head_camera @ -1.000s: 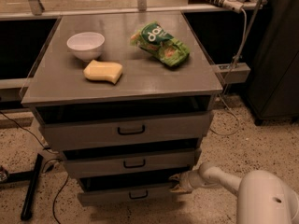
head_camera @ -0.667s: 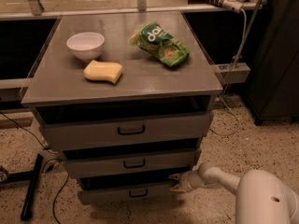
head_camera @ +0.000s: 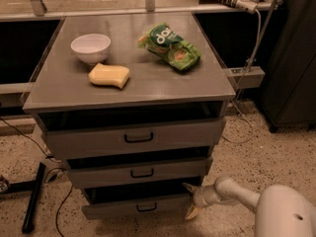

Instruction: Open bottom drawer

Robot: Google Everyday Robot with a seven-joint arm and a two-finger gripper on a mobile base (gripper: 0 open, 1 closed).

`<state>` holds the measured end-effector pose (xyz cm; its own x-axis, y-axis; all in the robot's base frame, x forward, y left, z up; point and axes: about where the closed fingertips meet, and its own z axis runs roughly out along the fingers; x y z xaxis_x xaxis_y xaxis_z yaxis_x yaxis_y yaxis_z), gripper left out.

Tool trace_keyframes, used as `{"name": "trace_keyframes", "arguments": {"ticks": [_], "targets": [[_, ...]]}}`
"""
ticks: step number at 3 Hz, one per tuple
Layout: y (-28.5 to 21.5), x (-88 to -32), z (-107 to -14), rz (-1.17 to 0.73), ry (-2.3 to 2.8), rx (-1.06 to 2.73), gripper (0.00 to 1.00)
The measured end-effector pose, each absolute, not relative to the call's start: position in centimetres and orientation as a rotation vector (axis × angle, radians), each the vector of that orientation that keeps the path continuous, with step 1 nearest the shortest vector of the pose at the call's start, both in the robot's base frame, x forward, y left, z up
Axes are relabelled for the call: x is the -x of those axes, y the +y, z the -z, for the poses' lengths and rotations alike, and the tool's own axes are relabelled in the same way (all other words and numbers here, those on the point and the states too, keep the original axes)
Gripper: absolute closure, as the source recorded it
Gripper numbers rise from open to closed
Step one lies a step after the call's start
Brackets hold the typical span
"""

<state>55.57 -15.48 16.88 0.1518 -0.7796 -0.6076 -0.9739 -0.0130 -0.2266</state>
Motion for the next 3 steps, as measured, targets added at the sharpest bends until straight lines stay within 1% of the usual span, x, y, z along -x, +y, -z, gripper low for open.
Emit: {"name": "trace_keyframes", "arguments": {"ticks": [2, 3], "targets": [[-17.5, -47.6, -17.3, -0.46, 1.622, 1.884, 0.6], [-17.5, -47.6, -18.0, -0.46, 1.622, 1.884, 0.83]]}}
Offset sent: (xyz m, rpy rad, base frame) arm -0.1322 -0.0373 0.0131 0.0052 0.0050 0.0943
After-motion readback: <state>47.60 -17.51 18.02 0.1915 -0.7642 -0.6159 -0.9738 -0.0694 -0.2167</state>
